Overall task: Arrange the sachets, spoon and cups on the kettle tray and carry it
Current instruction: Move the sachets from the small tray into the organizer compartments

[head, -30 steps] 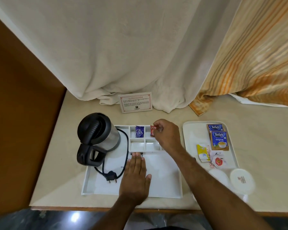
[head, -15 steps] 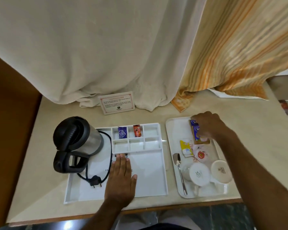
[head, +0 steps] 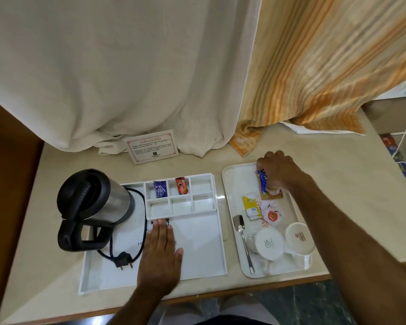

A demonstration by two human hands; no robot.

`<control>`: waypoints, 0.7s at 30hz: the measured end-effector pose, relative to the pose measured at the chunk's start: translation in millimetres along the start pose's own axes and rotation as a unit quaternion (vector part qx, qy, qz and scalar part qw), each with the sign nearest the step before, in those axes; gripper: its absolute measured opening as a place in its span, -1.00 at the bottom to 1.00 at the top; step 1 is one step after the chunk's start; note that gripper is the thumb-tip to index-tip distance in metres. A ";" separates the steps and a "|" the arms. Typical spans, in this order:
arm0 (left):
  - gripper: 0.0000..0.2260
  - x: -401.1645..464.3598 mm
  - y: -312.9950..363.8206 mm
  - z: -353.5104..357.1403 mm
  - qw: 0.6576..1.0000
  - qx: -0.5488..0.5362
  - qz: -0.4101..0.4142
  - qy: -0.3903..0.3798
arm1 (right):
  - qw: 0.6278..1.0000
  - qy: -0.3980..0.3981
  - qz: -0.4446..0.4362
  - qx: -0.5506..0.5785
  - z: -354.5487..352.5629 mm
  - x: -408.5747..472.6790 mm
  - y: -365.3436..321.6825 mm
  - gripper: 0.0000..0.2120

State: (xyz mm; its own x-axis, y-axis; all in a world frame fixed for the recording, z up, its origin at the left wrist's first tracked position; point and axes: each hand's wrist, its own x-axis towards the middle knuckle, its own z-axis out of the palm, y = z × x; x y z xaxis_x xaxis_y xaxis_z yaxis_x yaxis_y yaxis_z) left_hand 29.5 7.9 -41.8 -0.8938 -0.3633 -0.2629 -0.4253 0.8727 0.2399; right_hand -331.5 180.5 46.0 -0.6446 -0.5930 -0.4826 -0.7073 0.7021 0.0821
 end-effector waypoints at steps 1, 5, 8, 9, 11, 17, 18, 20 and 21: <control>-0.37 0.8 0.2 0.0 1.000 -0.002 -0.001 0.000 | 1.000 0.005 -0.001 0.004 -0.4 -1.6 0.6 -0.30; -0.37 0.7 1.6 -0.2 1.000 -0.003 0.000 0.001 | 0.999 0.018 0.012 0.042 -4.8 -4.9 -0.4 -0.36; -0.36 1.4 3.0 -0.2 1.000 -0.002 0.001 -0.001 | 0.990 0.035 0.008 0.137 -15.6 -7.2 -1.3 -0.52; -0.36 2.7 3.8 -0.6 1.000 -0.002 0.001 -0.001 | 0.984 0.054 -0.010 0.168 -21.4 -7.6 -3.8 -0.66; -0.36 5.4 5.8 -1.5 1.000 -0.006 0.004 -0.002 | 0.964 0.095 -0.055 0.242 -34.2 -11.8 -19.5 -0.82; -0.38 3.4 5.3 -2.1 1.000 -0.003 -0.001 -0.011 | 0.917 0.165 -0.121 0.343 -37.0 -22.7 -113.8 -0.87; -0.38 3.5 5.6 -2.3 1.000 -0.001 -0.001 -0.012 | 0.929 0.174 -0.116 0.305 -33.4 -21.2 -124.6 -0.85; -0.38 4.2 5.7 -3.3 1.000 -0.001 -0.001 -0.011 | 0.952 0.186 -0.103 0.218 -26.6 -16.4 -139.5 -0.82; -0.38 5.1 6.0 -3.8 1.000 -0.002 0.000 -0.011 | 0.959 0.193 -0.101 0.180 -24.2 -14.2 -144.7 -0.81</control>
State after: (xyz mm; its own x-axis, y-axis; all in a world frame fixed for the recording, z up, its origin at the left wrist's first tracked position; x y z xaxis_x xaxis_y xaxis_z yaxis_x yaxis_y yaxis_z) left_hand 21.9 10.1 -38.2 -0.8902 -0.3568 -0.2835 -0.4265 0.8713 0.2428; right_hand -227.0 77.8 62.1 -0.6129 -0.7848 -0.0925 -0.7284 0.6064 -0.3190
